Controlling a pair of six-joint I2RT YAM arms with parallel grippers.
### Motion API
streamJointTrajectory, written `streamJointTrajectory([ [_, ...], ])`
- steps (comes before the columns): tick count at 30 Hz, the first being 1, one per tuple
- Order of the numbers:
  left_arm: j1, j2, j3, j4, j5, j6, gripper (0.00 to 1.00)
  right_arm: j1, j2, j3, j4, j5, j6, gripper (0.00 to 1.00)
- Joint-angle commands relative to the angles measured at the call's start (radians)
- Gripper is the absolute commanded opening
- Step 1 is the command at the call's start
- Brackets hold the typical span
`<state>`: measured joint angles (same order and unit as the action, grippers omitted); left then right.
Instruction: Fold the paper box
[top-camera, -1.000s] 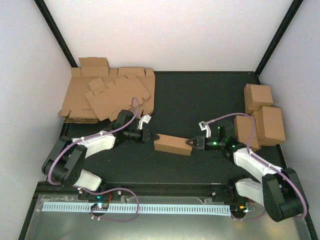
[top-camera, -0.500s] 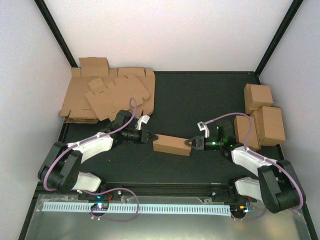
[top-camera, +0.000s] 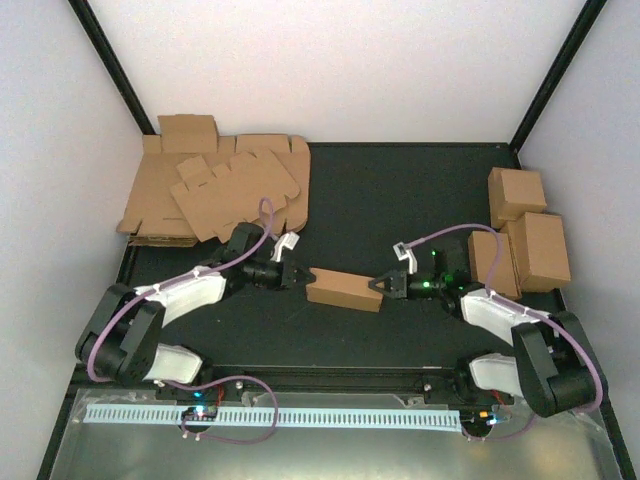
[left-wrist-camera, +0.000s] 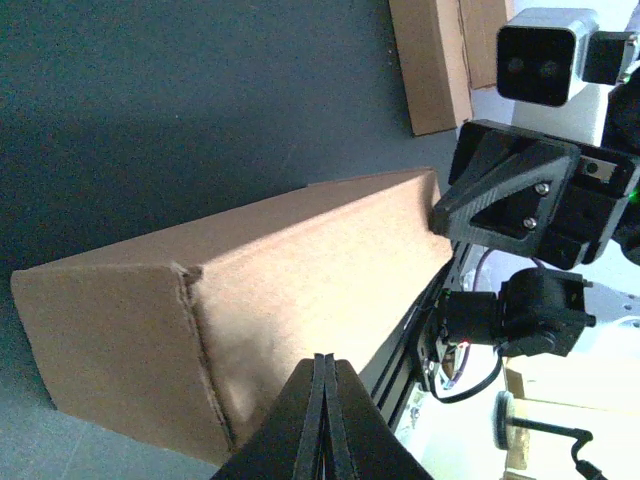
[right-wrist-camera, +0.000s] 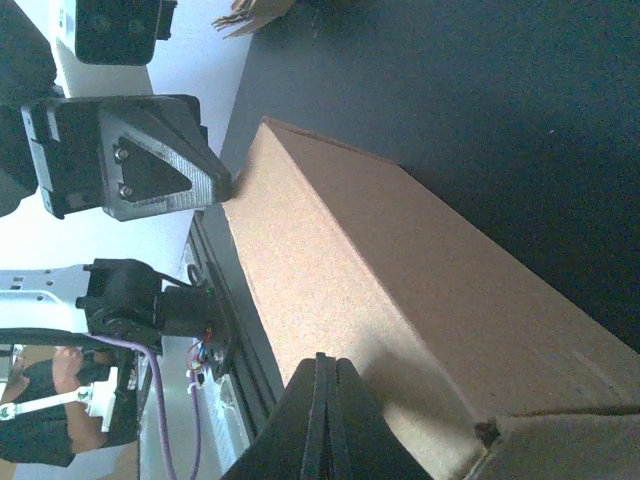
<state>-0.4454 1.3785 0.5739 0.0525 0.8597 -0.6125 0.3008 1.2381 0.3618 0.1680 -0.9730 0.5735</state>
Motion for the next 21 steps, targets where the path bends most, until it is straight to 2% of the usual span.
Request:
streamJointTrajectory([
  [1, -0.004, -0.054, 0.04, -0.043, -0.003, 0.001, 0.02, 0.005, 0.042, -0.039, 0.009, 0.027, -0.027, 0.02],
  [11, -0.01, 0.065, -0.053, 0.083, -0.001, -0.017, 0.02, 0.004, -0.071, 0.023, -0.131, 0.044, -0.058, 0.02],
  [14, -0.012, 0.042, -0.052, 0.076, 0.0, -0.019, 0.02, 0.005, -0.096, 0.045, -0.169, 0.042, -0.066, 0.02],
  [21, -0.011, -0.107, 0.069, -0.192, -0.089, 0.102, 0.07, 0.005, -0.176, 0.133, -0.319, 0.096, -0.115, 0.03],
])
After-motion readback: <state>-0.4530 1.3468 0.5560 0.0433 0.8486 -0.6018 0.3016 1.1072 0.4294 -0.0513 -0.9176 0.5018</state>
